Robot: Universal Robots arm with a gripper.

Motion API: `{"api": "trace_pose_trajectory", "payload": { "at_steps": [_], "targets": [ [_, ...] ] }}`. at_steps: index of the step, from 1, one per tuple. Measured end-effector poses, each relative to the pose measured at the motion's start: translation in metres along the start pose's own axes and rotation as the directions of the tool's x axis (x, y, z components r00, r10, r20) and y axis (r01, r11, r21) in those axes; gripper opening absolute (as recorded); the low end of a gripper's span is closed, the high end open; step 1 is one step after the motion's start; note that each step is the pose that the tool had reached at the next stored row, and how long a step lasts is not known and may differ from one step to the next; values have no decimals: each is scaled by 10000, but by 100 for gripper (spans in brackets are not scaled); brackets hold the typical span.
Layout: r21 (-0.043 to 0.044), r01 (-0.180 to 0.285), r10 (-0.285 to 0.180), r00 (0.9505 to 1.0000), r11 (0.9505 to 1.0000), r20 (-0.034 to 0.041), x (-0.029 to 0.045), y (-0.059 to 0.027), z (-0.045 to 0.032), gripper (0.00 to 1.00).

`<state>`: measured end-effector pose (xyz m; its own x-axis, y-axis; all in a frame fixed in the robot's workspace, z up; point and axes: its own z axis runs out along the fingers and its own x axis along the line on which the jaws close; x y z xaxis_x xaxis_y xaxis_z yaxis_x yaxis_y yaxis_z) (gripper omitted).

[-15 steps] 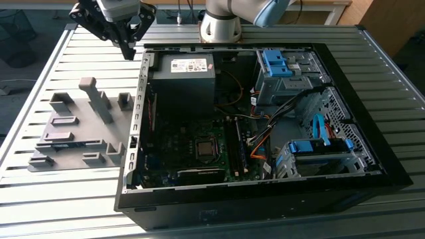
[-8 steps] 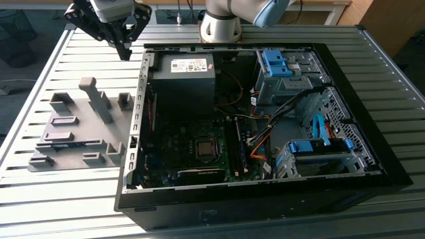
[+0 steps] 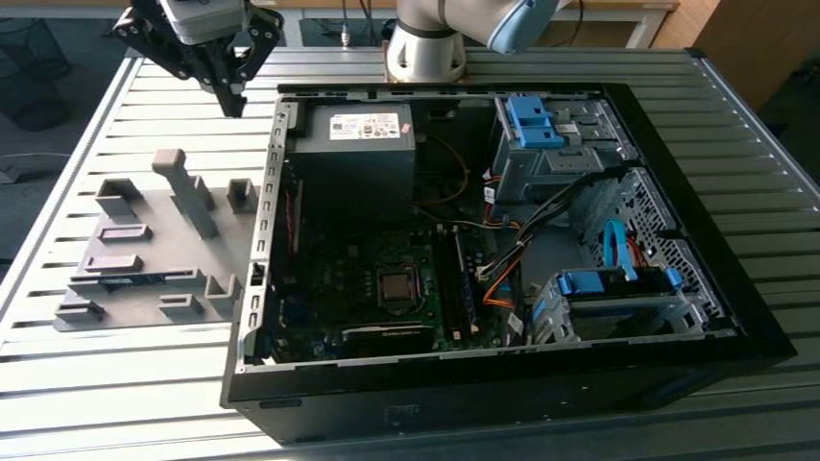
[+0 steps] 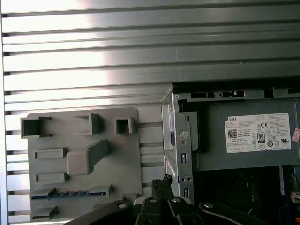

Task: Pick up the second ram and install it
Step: 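Reach for the second ram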

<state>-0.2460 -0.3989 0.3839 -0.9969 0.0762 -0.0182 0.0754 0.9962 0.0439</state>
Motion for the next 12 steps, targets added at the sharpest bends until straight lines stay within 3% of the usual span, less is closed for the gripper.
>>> {"api": "trace_pose_trajectory", "payload": {
  "at_steps": [12],
  "targets": [
    [0,1,-1,10000,10000,0,120,-9,3,11]
  ]
}}
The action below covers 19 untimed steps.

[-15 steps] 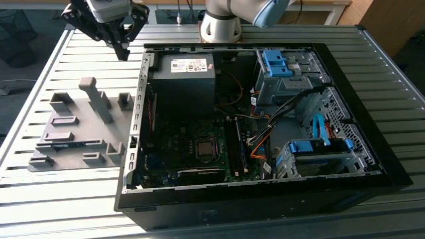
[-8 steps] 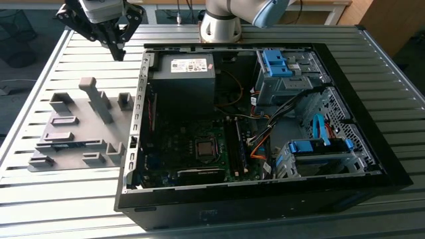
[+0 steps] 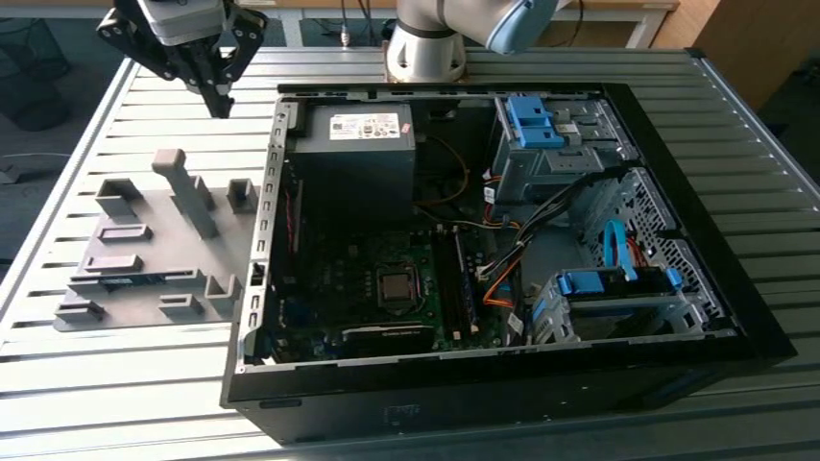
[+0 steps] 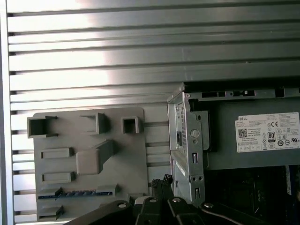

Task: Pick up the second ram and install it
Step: 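Reach for the second ram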

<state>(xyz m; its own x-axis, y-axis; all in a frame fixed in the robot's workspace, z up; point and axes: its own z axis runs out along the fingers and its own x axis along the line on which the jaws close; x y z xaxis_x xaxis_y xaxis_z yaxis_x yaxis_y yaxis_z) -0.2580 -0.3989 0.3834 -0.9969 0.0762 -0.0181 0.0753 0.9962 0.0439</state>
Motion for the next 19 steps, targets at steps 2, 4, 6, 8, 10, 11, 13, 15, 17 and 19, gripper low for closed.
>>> {"api": "trace_pose_trajectory", "payload": {
  "at_steps": [2,4,6,8,10,11,13,15,17,19],
  "targets": [
    [0,0,0,10000,10000,0,19,-1,1,11],
    [0,0,0,10000,10000,0,39,-3,1,11],
    [0,-1,1,10000,10000,0,58,-4,2,11],
    [-1,-1,1,10000,10000,1,80,-6,3,11],
    [0,0,0,10000,10000,0,99,-8,3,11],
    [0,-1,1,10000,10000,0,110,-8,3,11],
    [0,0,0,10000,10000,0,128,-10,3,11],
    [0,0,0,10000,10000,0,145,-11,4,11],
    [0,-1,1,10000,10000,0,162,-12,4,11],
    [0,-1,1,10000,10000,0,179,-14,4,11]
  ]
}}
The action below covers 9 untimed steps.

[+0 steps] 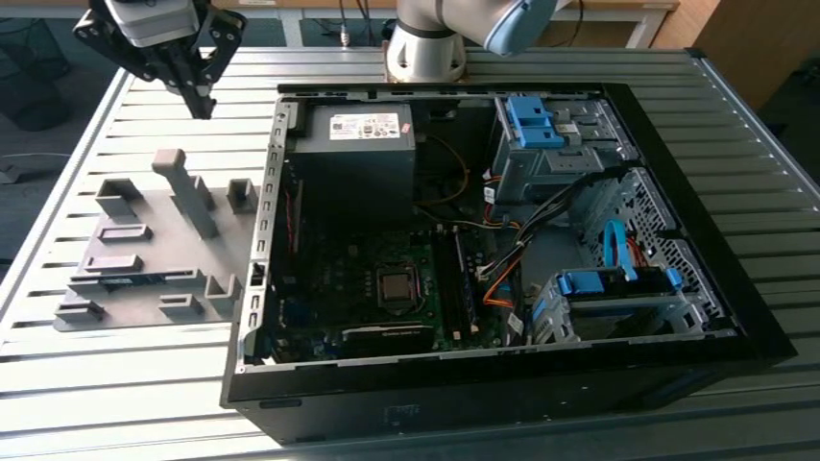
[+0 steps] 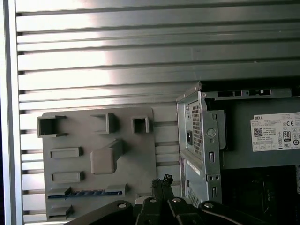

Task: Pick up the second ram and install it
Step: 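Reach for the second ram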

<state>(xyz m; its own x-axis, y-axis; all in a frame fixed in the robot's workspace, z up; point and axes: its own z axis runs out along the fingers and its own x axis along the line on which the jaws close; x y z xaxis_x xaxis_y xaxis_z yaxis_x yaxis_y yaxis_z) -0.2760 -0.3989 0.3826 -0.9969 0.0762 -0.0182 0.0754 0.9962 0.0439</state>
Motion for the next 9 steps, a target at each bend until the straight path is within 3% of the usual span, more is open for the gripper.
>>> {"api": "trace_pose_trajectory", "payload": {
  "at_steps": [9],
  "targets": [
    [0,-1,1,10000,10000,1,125,-10,0,11]
  ]
}}
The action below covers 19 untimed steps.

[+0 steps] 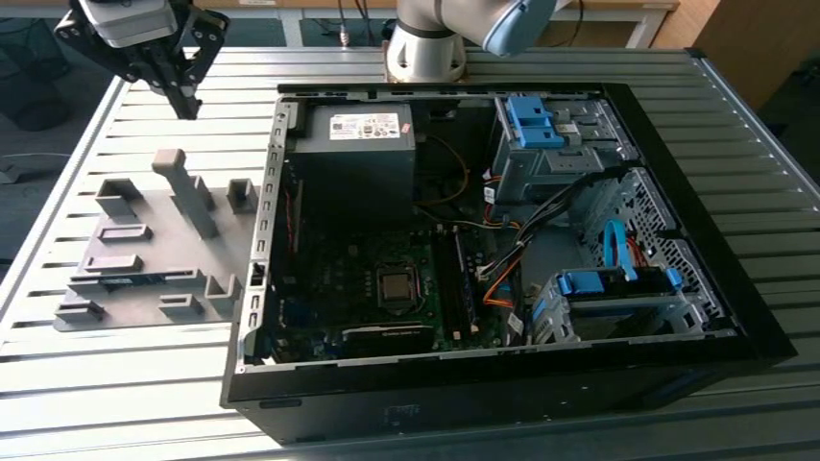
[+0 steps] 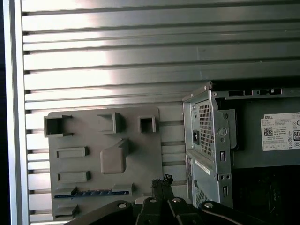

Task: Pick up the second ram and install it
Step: 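Reach for the second ram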

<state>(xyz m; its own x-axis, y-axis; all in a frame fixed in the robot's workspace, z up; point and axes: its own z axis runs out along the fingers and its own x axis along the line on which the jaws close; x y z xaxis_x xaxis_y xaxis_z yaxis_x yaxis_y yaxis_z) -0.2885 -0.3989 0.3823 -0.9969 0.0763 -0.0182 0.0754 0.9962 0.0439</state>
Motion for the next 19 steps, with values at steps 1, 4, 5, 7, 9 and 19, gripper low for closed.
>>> {"api": "trace_pose_trajectory", "payload": {
  "at_steps": [1,4,5,7,9,19],
  "targets": [
    [0,0,0,10000,10000,0,17,-2,0,11],
    [1,2,-2,10000,10000,-2,51,-28,0,11],
    [2,2,-2,10000,10000,-2,61,-45,-1,11],
    [1,1,-1,10000,10000,-1,83,-82,0,11],
    [1,1,-1,10000,10000,-1,103,-114,0,11],
    [2,21,-21,10000,10000,-5,252,-260,12,11]
  ]
}}
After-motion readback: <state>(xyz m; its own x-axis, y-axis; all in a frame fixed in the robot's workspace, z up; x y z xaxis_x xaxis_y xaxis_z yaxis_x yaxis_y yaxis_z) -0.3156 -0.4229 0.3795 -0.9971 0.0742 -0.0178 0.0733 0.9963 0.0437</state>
